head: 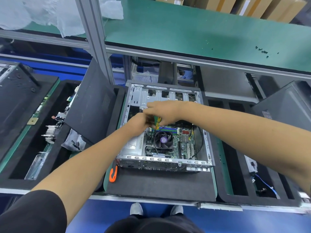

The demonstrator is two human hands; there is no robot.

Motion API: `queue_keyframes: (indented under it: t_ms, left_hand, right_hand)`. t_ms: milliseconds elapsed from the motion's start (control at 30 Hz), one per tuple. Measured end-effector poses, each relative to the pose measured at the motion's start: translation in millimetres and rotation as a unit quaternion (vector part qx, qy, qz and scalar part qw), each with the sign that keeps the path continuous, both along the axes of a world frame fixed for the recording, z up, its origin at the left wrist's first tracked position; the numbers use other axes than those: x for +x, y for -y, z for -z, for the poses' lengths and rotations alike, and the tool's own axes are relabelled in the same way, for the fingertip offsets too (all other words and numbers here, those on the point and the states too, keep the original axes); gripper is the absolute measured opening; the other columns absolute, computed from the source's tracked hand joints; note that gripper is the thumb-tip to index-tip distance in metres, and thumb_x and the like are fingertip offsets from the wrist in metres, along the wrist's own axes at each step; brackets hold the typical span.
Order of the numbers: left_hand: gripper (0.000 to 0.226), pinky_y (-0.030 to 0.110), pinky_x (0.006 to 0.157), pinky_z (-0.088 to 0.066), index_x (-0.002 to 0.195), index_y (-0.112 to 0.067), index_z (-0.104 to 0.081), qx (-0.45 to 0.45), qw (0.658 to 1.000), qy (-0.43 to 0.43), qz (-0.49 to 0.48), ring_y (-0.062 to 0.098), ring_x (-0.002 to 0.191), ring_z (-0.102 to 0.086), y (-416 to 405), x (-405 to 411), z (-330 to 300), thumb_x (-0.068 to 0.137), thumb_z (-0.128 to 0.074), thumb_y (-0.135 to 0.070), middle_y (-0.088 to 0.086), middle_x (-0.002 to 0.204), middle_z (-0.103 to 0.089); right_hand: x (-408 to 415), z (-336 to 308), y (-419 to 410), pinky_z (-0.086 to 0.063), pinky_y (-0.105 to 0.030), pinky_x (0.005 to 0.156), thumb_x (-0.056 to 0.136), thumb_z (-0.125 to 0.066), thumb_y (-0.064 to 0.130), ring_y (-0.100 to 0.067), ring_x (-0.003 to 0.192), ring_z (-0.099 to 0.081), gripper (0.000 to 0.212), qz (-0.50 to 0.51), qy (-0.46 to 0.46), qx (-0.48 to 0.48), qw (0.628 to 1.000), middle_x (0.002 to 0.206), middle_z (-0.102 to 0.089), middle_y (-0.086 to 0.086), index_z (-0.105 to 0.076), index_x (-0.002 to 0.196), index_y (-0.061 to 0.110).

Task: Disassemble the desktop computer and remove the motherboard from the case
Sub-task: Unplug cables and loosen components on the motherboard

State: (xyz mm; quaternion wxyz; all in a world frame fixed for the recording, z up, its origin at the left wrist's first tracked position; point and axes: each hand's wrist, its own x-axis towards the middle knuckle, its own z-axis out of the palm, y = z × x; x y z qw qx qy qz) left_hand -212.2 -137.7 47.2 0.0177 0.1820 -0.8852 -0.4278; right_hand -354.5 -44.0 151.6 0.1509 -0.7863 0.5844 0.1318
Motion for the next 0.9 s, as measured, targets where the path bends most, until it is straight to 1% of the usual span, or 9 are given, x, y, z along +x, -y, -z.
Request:
queue_keyframes:
  t_ms: [133, 267, 367, 433, 567, 633, 733, 833, 900]
  left_hand:
    - [0.030, 0.026, 0.083, -0.053, 0.091, -0.034, -0.059, -0.018, 1.000, -0.003, 0.004, 0.001, 0.085, -0.071, 0.7, -0.7, 1.4, 0.093, -0.060, -0.003, -0.016, 0.081, -0.071]
    - [0.042, 0.025, 0.081, -0.052, 0.095, -0.042, -0.055, 0.001, 1.000, -0.014, 0.005, -0.005, 0.083, -0.071, -0.9, 1.5, 1.8, 0.092, -0.062, -0.001, -0.012, 0.091, -0.072]
    - [0.025, 0.030, 0.087, -0.056, 0.105, -0.024, -0.061, 0.044, 0.999, -0.007, 0.028, 0.003, 0.090, -0.073, 3.4, 1.4, -1.4, 0.090, -0.072, -0.007, -0.001, 0.105, -0.071]
    - [0.030, 0.027, 0.085, -0.055, 0.105, -0.019, -0.064, 0.048, 0.998, 0.008, 0.030, 0.008, 0.093, -0.070, 8.5, 0.1, -5.1, 0.082, -0.083, -0.022, -0.001, 0.104, -0.072]
    - [0.026, 0.003, 0.055, -0.042, 0.080, -0.035, -0.072, 0.083, 0.996, 0.028, 0.029, -0.012, 0.058, -0.060, 14.8, -1.5, -6.0, 0.079, -0.085, -0.012, -0.023, 0.070, -0.071]
    - [0.034, 0.001, 0.059, -0.043, 0.075, -0.037, -0.074, 0.079, 0.995, 0.041, 0.049, -0.011, 0.063, -0.063, 16.8, -1.3, -9.9, 0.082, -0.081, -0.005, -0.023, 0.070, -0.071]
    - [0.021, 0.009, 0.074, -0.050, 0.093, -0.027, -0.074, 0.062, 0.995, 0.044, 0.067, -0.002, 0.084, -0.068, 20.7, -1.1, -13.9, 0.083, -0.082, -0.011, -0.017, 0.087, -0.074]
    - [0.028, 0.028, 0.083, -0.057, 0.101, -0.018, -0.076, 0.046, 0.998, 0.036, 0.035, 0.013, 0.093, -0.069, 18.3, -1.8, -11.1, 0.076, -0.088, -0.018, -0.005, 0.096, -0.075]
    - [0.035, 0.030, 0.081, -0.058, 0.099, -0.019, -0.076, 0.044, 0.998, 0.038, -0.002, 0.012, 0.090, -0.068, 13.0, -0.6, -9.3, 0.069, -0.093, -0.023, -0.005, 0.096, -0.074]
  right_hand:
    - [14.1, -4.3, 6.0, -0.036, -0.032, 0.056, 0.094, -0.057, 0.040, -0.023, 0.073, -0.059, 0.026, 0.180, -0.006, 0.025, 0.983, 0.084, -0.055, -0.001, -0.043, 0.103, 0.019]
    - [21.5, -8.0, 10.6, -0.055, -0.032, 0.060, 0.100, -0.047, 0.033, -0.020, 0.047, -0.066, 0.029, 0.277, -0.005, 0.113, 0.954, 0.073, -0.069, -0.009, -0.052, 0.113, 0.007]
    - [25.1, -10.2, 12.7, -0.047, -0.031, 0.058, 0.103, -0.050, 0.034, -0.021, 0.060, -0.065, 0.034, 0.225, -0.051, 0.117, 0.966, 0.080, -0.071, -0.009, -0.053, 0.120, 0.004]
    - [26.3, -15.0, 12.3, -0.041, -0.034, 0.065, 0.102, -0.053, 0.037, -0.021, 0.070, -0.058, 0.035, 0.153, -0.085, 0.103, 0.979, 0.080, -0.060, -0.001, -0.049, 0.123, 0.010]
    - [27.7, -17.5, 13.3, -0.035, -0.034, 0.064, 0.102, -0.050, 0.038, -0.020, 0.068, -0.052, 0.029, 0.019, -0.123, 0.099, 0.987, 0.075, -0.053, 0.002, -0.047, 0.121, 0.017]
    - [28.9, -19.0, 16.3, -0.036, -0.034, 0.064, 0.100, -0.046, 0.035, -0.026, 0.075, -0.057, 0.025, -0.027, -0.143, 0.105, 0.984, 0.081, -0.059, 0.000, -0.050, 0.117, 0.018]
    - [30.3, -15.3, 16.5, -0.041, -0.035, 0.062, 0.097, -0.056, 0.024, -0.028, 0.079, -0.058, 0.020, -0.066, -0.177, 0.087, 0.978, 0.088, -0.059, 0.000, -0.052, 0.116, 0.024]
    - [27.7, -6.5, 16.9, -0.054, -0.043, 0.070, 0.090, -0.056, 0.047, -0.032, 0.085, -0.065, 0.028, -0.010, -0.122, 0.059, 0.991, 0.092, -0.068, -0.005, -0.068, 0.103, 0.025]
    - [25.2, -8.1, 13.6, -0.052, -0.041, 0.071, 0.090, -0.058, 0.039, -0.030, 0.092, -0.064, 0.020, -0.051, -0.123, 0.049, 0.990, 0.100, -0.067, -0.003, -0.062, 0.104, 0.024]
